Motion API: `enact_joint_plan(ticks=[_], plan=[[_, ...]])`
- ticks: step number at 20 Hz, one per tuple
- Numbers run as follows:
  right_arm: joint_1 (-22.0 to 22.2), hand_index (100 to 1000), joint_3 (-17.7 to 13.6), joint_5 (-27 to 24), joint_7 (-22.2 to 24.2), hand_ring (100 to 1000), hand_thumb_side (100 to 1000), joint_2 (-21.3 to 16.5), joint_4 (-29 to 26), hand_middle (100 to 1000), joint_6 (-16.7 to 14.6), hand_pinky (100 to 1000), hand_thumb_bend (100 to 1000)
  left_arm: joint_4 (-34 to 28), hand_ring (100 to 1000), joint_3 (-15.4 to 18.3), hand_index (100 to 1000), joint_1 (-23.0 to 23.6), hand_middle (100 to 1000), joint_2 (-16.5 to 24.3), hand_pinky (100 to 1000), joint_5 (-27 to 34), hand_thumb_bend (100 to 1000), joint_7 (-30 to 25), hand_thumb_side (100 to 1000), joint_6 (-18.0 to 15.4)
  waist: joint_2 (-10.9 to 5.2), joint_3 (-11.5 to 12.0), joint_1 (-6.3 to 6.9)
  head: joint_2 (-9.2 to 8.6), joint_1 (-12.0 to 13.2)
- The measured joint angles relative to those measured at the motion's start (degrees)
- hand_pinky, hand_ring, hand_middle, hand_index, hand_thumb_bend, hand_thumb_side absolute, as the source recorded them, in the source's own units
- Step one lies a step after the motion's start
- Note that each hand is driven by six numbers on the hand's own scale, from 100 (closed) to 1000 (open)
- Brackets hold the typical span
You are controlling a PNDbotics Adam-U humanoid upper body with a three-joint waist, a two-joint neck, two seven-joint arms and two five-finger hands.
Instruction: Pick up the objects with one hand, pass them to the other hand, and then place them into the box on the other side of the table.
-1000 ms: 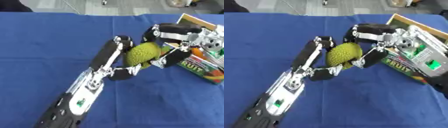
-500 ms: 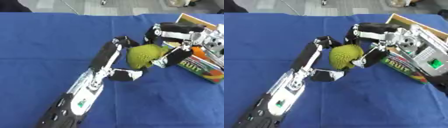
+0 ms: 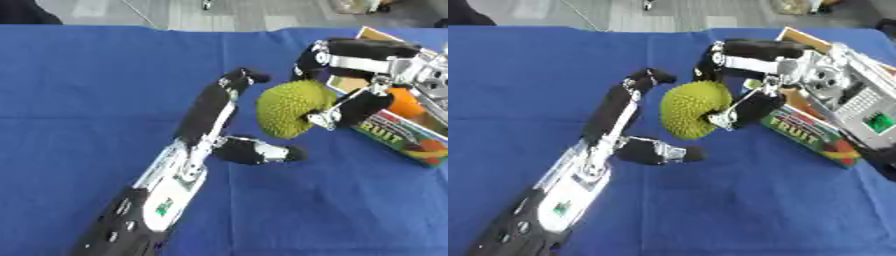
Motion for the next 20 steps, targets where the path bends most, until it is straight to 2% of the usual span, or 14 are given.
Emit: enact_joint_plan(ticks=[4, 7, 8, 12, 20], plan=[[0.5, 542, -0.9, -0.9, -0.9, 487, 100, -0.6, 0.0, 426, 0.1, 595, 100, 0.0, 795, 0.0, 820, 0.3, 741, 0.1, 794, 0.3, 981, 1.8, 707, 1.1, 0.00, -0.2, 0.00, 0.00, -0.7], [1.3, 545, -2.3, -2.2, -2.2, 488, 100, -1.5, 0.0, 429, 0.5, 591, 100, -0.2, 788, 0.0, 815, 0.9, 732, 0.8, 787, 1.3, 912, 2.4, 689, 1.7, 0.00, -0.4, 0.00, 0.00, -1.6], [1.7, 546, -2.8, -2.8, -2.7, 488, 100, -1.9, 0.0, 430, 0.8, 589, 100, -0.6, 787, 0.2, 814, 1.2, 730, 1.4, 786, 1.8, 877, 2.5, 677, 1.8, 0.00, -0.4, 0.00, 0.00, -2.1], [3.2, 547, -5.3, -6.0, -4.8, 488, 100, -3.3, 0.0, 433, 2.1, 588, 100, -2.9, 784, 0.8, 805, 2.1, 726, 4.0, 784, 3.8, 831, 3.1, 651, 2.9, 0.00, -0.7, 0.02, 0.00, -3.9], [9.6, 550, -11.6, -12.4, -11.5, 487, 100, -7.7, -0.1, 436, 3.9, 590, 100, -9.5, 777, 2.4, 792, 3.8, 717, 10.4, 780, 7.5, 753, 3.6, 593, 6.2, 0.00, -1.2, 0.32, -0.02, -4.5]])
